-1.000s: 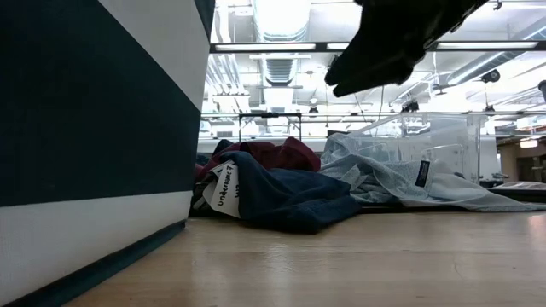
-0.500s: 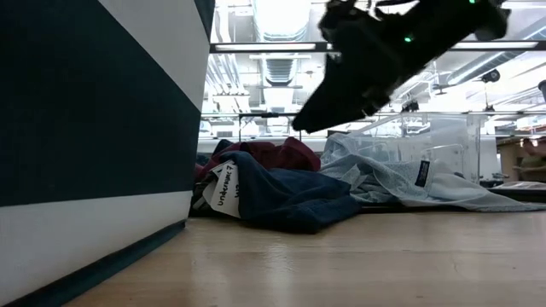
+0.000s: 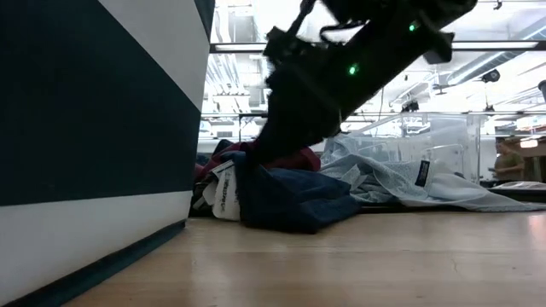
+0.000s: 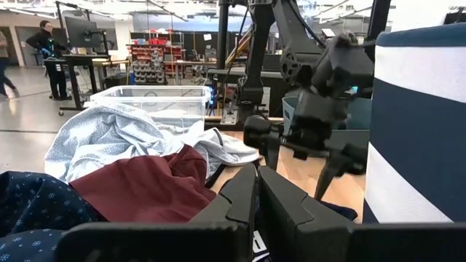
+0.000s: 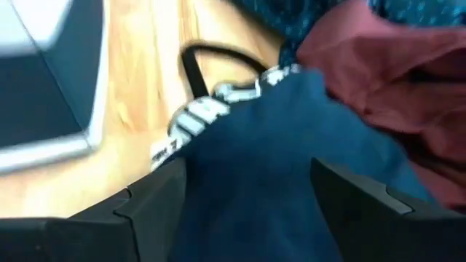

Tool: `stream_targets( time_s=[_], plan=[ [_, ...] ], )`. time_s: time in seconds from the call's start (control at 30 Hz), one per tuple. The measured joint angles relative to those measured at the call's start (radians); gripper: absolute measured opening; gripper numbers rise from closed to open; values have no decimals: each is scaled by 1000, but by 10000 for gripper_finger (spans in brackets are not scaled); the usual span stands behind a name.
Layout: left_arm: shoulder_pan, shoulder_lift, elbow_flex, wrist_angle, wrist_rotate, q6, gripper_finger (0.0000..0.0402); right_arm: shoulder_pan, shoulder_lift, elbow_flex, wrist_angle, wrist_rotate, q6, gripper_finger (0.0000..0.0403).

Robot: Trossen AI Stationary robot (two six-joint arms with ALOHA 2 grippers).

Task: Pick & Place Cloths
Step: Put the blue underwear into the small blue container

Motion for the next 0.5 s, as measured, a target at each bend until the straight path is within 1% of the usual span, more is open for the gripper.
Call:
stream_targets(
  time_s=[0.13, 0.3, 0.4, 0.5],
  plan=[
    [0, 0, 0, 0, 0, 0, 23, -7, 66, 65, -82, 9, 3, 273],
    [0, 2, 0, 0, 0, 0, 23, -15, 131, 130, -132, 26, 0, 249],
    [0, 4, 0, 0, 0, 0, 23, -14, 148, 149, -161, 43, 0, 222],
    [0, 4, 0, 0, 0, 0, 23, -14, 154, 161, -183, 44, 0, 182]
  ],
)
